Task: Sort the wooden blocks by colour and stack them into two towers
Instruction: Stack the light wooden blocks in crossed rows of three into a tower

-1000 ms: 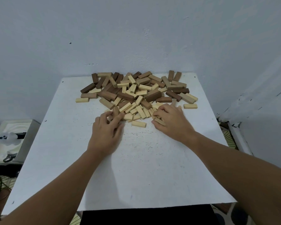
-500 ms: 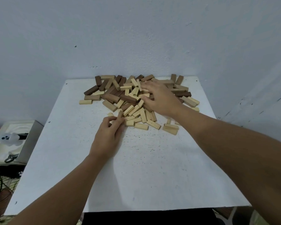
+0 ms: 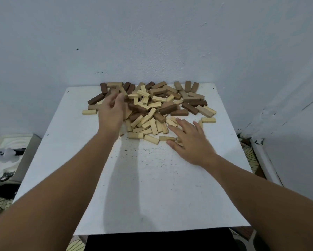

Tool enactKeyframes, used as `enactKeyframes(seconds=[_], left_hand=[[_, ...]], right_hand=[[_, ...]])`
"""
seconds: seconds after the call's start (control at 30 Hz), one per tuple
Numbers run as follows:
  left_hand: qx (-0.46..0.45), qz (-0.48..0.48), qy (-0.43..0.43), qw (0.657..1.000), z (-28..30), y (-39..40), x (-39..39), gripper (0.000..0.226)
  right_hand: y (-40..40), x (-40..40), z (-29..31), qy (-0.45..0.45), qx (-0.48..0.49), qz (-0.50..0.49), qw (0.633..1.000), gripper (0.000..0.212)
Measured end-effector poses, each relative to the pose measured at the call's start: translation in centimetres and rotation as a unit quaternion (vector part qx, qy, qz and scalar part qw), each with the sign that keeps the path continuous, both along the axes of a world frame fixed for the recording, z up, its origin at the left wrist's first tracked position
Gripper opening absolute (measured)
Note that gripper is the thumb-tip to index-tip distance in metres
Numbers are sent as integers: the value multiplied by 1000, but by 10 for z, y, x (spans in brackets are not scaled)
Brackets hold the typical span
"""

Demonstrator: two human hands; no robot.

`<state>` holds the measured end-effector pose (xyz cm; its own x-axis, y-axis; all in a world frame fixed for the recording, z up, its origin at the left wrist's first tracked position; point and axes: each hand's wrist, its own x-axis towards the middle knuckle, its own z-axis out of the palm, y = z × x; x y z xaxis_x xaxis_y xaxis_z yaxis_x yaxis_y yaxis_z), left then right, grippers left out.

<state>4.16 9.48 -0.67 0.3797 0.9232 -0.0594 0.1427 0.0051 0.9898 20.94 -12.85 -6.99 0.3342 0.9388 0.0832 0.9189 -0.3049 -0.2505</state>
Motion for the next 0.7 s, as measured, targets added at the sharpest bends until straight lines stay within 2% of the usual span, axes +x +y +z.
enactKeyframes(seconds=[0.07,0.2,0.3,0.37,0.43,0.5,0.6,0.7], left_hand=[[-7,-56,20,998,7,15,10,76],[152,-123,118,974,-4,-6,-8,61],[241,-172,246,923,-35,-25,-42,68],[323,-207,310,869,-51,-31,-59,73],[350,-238,360,831,-56,-35,-64,69],[359,-245,370,821,-57,-37,-62,60],[406,-241,323,820,-60,-37,-61,48],[452,-206,275,823,-67,-36,-64,38]], right_hand=[[0,-1,1,11,33,-4,999,51],[-3,-2,-4,27,86,-28,996,35],[-2,-2,-5,28,103,-33,994,26],[-2,-3,-4,18,113,-30,993,22],[-2,-4,-5,-3,125,-15,992,21],[-1,-4,-4,9,129,-5,992,21],[5,-1,3,76,128,-31,988,24],[18,1,11,97,136,-34,985,24]])
